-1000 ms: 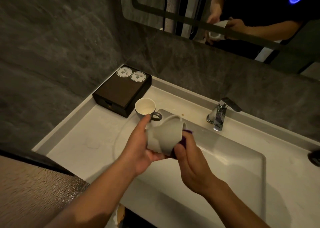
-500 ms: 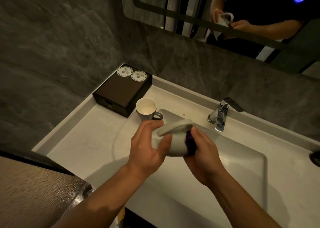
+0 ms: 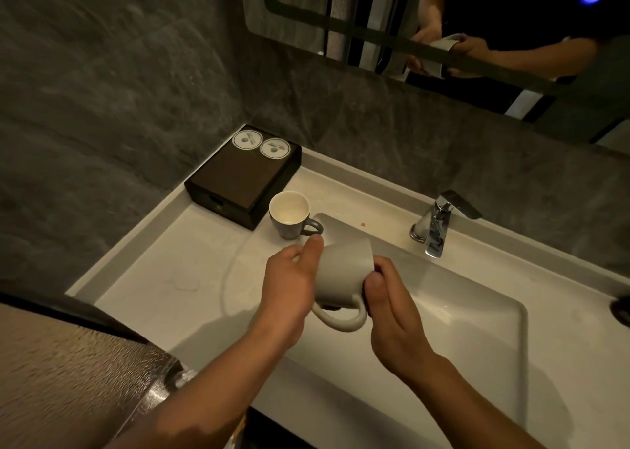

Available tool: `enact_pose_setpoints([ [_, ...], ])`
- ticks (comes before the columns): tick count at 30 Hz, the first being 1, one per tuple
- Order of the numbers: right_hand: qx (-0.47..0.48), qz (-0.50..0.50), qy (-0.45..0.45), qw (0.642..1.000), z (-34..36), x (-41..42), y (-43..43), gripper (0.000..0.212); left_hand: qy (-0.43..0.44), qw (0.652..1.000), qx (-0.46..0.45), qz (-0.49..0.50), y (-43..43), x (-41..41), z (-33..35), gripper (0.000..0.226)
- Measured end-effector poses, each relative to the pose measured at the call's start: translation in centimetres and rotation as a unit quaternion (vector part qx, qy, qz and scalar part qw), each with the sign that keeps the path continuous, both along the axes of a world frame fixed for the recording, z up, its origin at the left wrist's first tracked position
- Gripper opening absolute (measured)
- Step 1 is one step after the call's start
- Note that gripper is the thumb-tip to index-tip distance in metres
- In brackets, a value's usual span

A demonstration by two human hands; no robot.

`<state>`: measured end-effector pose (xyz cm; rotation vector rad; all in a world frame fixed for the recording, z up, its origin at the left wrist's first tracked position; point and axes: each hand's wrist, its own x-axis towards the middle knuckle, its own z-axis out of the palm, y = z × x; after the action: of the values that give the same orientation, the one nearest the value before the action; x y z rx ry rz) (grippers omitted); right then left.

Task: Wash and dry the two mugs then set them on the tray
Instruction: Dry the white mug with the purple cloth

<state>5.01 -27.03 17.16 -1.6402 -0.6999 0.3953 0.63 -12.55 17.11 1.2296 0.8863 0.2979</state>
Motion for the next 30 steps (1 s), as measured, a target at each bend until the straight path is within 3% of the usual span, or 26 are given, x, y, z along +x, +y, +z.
enact_pose_setpoints([
  [4,-0.016,-0.049,0.123,0.991,1.0,0.3,0.3,0.031,-0.05,0.971,0.235,-0.014,-1.2,-1.4,-0.5,0.034],
  [5,-0.003,-0.052,0.179,0.983,1.4,0.7,0.4,0.032,-0.088,0.945,0.314,-0.026,-1.1,-1.8,-0.9,0.04],
  [8,0.012,-0.067,0.364,0.929,2.7,3.0,0.9,0.033,-0.179,0.807,0.555,-0.091,-0.2,-2.7,-3.0,0.056],
  [9,-0.017,-0.068,0.383,0.921,3.0,3.9,1.0,0.035,-0.174,0.801,0.561,-0.118,-0.1,-2.8,-3.2,0.057],
  [11,-0.068,-0.057,0.376,0.923,3.2,5.4,1.2,0.038,-0.11,0.884,0.427,-0.154,-0.2,-2.7,-2.3,0.056],
  [13,-0.113,-0.025,0.334,0.936,3.1,6.2,1.3,0.036,-0.029,0.957,0.215,-0.193,-0.5,-2.5,-1.1,0.061],
  [15,-0.14,0.034,0.301,0.943,3.2,6.6,1.1,0.033,0.009,0.97,-0.042,-0.239,0.0,-2.0,-0.5,0.069],
  [17,-0.159,0.116,0.293,0.936,3.3,6.4,1.1,0.035,-0.001,0.938,-0.202,-0.281,0.6,-2.1,-0.2,0.063],
  [19,-0.194,0.168,0.258,0.931,3.2,6.2,1.2,0.039,-0.007,0.925,-0.265,-0.27,0.5,-2.4,-0.4,0.061],
  [21,-0.236,0.16,0.166,0.944,3.1,6.1,1.7,0.04,0.002,0.925,-0.305,-0.228,0.0,-2.6,-0.8,0.063],
  [25,-0.298,-0.04,-0.036,0.953,2.7,6.4,2.2,0.042,-0.004,0.926,-0.354,-0.132,-0.3,-2.9,-1.4,0.047],
  [28,-0.179,-0.163,-0.073,0.967,2.8,4.5,1.7,0.032,-0.012,0.934,-0.352,-0.063,0.0,-2.6,-1.2,0.049],
  [30,-0.064,-0.157,-0.087,0.982,2.6,1.9,1.5,0.026,-0.031,0.935,-0.353,-0.03,0.1,-2.0,-0.9,0.051],
])
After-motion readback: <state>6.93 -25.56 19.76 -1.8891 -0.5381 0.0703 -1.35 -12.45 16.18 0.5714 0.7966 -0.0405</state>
